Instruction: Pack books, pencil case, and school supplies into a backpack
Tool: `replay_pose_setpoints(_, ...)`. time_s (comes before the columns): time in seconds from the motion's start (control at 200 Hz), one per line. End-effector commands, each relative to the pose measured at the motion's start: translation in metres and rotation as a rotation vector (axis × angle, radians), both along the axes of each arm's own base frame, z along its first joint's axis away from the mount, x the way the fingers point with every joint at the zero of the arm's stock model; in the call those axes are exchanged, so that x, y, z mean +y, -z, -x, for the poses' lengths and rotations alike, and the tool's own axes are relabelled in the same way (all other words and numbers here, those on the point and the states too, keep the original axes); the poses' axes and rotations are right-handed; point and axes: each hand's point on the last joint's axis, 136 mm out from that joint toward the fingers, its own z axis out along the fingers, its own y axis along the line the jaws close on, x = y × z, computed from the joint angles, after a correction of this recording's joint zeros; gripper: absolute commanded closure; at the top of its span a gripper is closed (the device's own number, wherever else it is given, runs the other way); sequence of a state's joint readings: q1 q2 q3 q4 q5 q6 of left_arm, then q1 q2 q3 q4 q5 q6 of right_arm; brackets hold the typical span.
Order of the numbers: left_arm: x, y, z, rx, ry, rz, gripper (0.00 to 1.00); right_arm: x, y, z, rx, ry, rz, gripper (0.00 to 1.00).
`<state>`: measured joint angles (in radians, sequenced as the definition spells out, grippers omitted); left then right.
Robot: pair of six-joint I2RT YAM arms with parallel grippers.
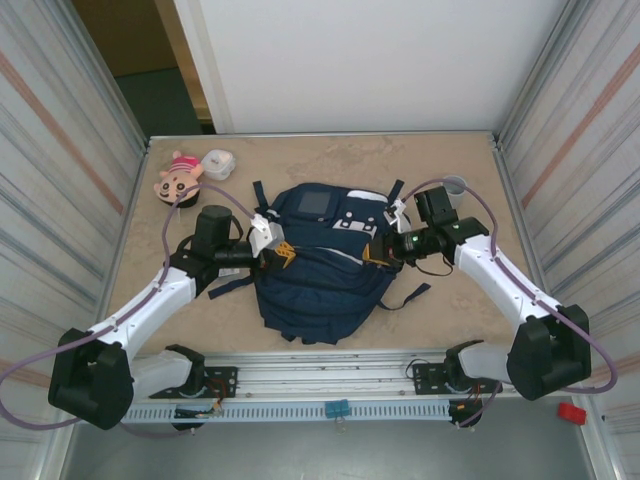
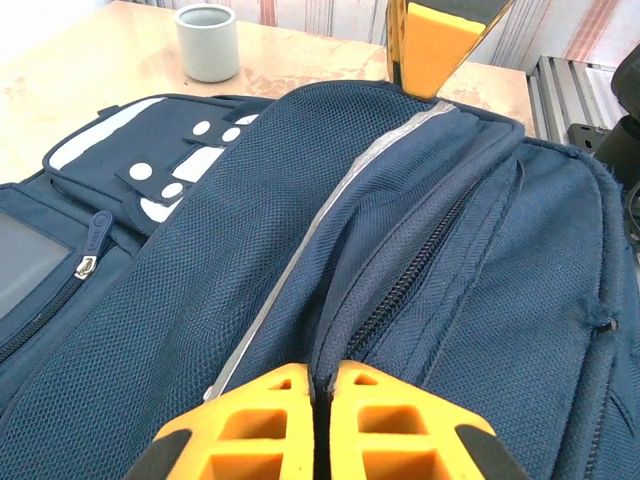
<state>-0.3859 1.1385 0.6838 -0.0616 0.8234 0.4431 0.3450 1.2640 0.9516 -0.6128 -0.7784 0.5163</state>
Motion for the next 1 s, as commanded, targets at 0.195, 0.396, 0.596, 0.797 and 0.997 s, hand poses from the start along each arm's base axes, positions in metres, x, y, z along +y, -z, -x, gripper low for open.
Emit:
replay_pose_setpoints(0.195,0.0,-0.025,-0.005,-0.085,-0.016,0.047,1.0,0.017,-0.034,0.009,0.102,0.008,-0.025,0.88)
replay_pose_setpoints(0.396,-0.003,-0.031,-0.001,-0.092,0.017,0.059,0.9,0.012,-0.031,-0.001,0.099,0.024,-0.024,0.89)
replay_pose_setpoints(0.596,-0.017,-0.044,0.017,-0.164,0.097,-0.026,0.39,0.016,-0.034,-0.005,0.082,0.031,-0.029,0.91)
replay_pose_setpoints(0.797,-0.048,-0.046,0.044,-0.276,0.214,-0.173,0.26,0.018,-0.038,-0.007,0.073,0.031,-0.037,0.91)
replay_pose_setpoints(0.997,-0.082,-0.026,0.032,-0.32,0.204,-0.265,0.27,0.019,-0.04,-0.007,0.061,0.026,-0.043,0.91)
